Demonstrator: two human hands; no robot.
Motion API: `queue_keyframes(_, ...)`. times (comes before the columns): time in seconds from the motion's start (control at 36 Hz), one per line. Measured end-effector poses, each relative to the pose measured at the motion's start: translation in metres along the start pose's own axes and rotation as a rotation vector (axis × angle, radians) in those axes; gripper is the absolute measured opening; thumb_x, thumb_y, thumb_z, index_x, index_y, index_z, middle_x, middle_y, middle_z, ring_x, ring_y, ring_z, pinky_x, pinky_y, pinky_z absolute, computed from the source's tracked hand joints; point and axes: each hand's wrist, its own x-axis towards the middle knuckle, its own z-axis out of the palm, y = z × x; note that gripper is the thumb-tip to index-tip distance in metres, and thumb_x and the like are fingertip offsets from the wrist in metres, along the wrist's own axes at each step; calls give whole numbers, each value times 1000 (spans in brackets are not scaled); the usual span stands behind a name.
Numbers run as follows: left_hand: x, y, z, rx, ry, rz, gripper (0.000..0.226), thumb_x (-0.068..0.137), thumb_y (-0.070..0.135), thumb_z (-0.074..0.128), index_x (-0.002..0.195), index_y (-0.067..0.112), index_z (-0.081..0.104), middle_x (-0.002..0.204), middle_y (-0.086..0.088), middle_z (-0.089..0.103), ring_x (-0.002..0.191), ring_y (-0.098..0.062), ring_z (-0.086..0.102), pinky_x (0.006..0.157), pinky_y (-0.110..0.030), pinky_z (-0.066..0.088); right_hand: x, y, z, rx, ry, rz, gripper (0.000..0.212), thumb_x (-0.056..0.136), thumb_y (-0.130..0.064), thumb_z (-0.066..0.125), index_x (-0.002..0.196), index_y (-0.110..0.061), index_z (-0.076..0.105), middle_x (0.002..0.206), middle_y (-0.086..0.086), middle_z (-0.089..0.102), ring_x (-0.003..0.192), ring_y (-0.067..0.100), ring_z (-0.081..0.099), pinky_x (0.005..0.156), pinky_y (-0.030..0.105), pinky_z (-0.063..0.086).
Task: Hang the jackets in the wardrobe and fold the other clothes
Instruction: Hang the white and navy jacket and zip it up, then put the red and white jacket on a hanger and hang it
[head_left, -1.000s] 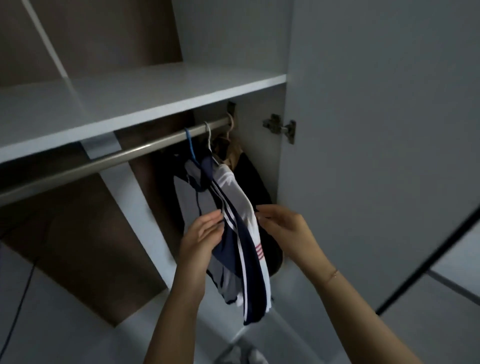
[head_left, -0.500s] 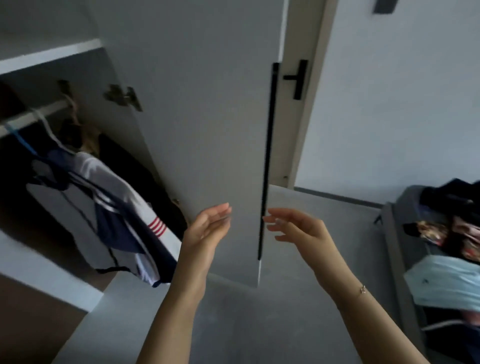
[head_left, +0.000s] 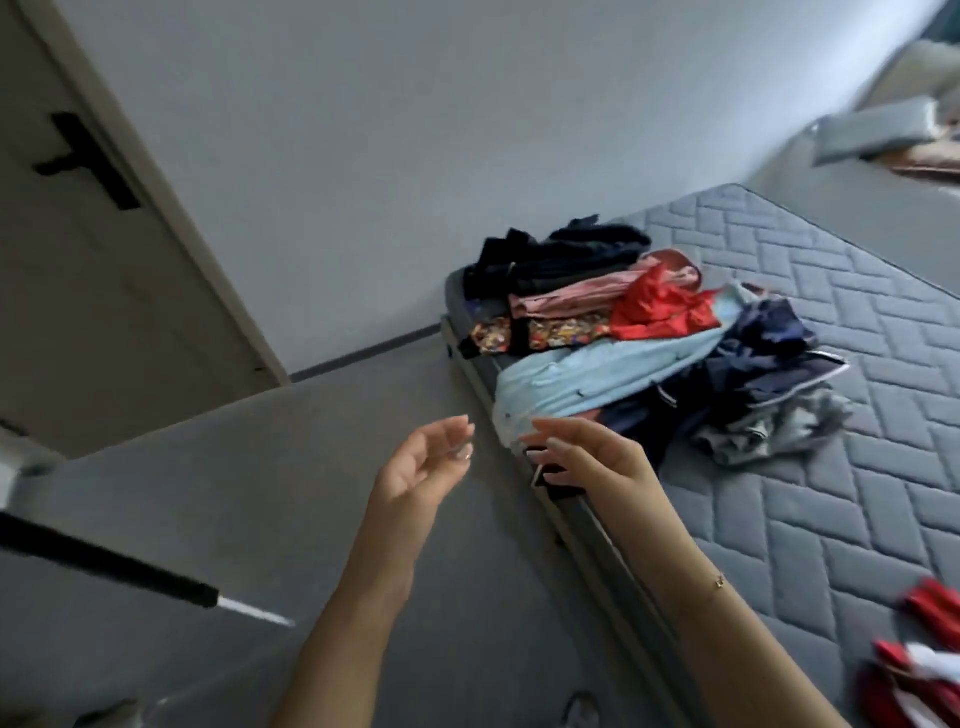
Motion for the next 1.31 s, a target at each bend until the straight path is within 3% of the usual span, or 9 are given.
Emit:
queue_keyframes(0.19, 40, -27, 172, 22, -274, -98, 27, 90, 2, 59, 106, 21, 69, 110, 4, 71, 104, -8, 64, 86, -22, 50, 1, 10, -169, 29, 266, 12, 22, 94, 2, 51, 104, -8, 68, 96, 7, 73, 83, 10, 68, 70, 19, 53)
queue_keyframes(0.33, 55, -47, 268, 80, -492, -189, 28, 92, 3, 57, 109, 23, 67, 109, 8, 71, 106, -7, 64, 87, -22, 50, -14, 25, -257, 31, 463, 79, 21, 95, -4, 52, 109, -9, 67, 101, 7, 73, 89, 14, 68, 77, 26, 53)
queue_keyframes(0.56, 71, -94, 409, 163, -872, -316, 28, 90, -7, 56, 105, 15, 66, 104, 0, 71, 93, -3, 65, 76, -13, 50, -56, 53, -353, 142, 860, 196, 23, 96, 0, 49, 110, -5, 66, 102, 9, 72, 94, 17, 68, 83, 31, 53)
queue_keyframes(0.72, 62, -134, 510, 265, -1152, -402, 27, 90, -6, 56, 106, 13, 64, 106, -1, 70, 96, -7, 62, 83, -19, 47, -97, 78, -409, 219, 1157, 225, 22, 95, 1, 51, 104, -10, 68, 96, 0, 73, 88, 7, 69, 76, 17, 54)
queue_keyframes(0.89, 20, -182, 604, 408, -1351, -425, 26, 91, -6, 55, 114, 4, 61, 107, -5, 67, 90, -6, 62, 69, -9, 47, -155, 122, -471, 235, 1378, 264, 23, 94, 0, 53, 100, -15, 69, 96, -2, 74, 90, 8, 68, 77, 18, 53)
queue_keyframes(1.0, -22, -226, 656, 519, -1419, -512, 25, 90, -6, 55, 102, 14, 64, 104, -4, 68, 86, -9, 62, 70, -17, 47, -206, 159, -511, 248, 1467, 318, 24, 94, -4, 55, 100, -23, 70, 96, -8, 75, 92, 5, 68, 72, 16, 52)
queue_keyframes(1.11, -65, -286, 702, 669, -1391, -576, 22, 91, 0, 58, 108, 12, 65, 104, -6, 68, 89, -15, 60, 79, -30, 46, -252, 198, -563, 324, 1501, 362, 22, 95, -7, 55, 102, -22, 69, 96, -8, 74, 92, 7, 69, 71, 18, 54)
queue_keyframes(1.25, -112, -367, 760, 711, -1196, -686, 18, 93, 6, 59, 110, 11, 64, 107, -10, 68, 95, -21, 62, 94, -42, 49, -294, 241, -636, 346, 1452, 369, 21, 95, -9, 55, 104, -22, 69, 97, -9, 74, 90, 6, 69, 74, 22, 56)
queue_keyframes(1.31, -128, -401, 783, 713, -1098, -699, 11, 94, 8, 57, 96, 16, 64, 96, -6, 68, 86, -20, 62, 83, -42, 52, -306, 261, -662, 345, 1413, 380, 22, 95, -7, 54, 102, -22, 69, 97, -7, 73, 89, 6, 68, 74, 20, 55)
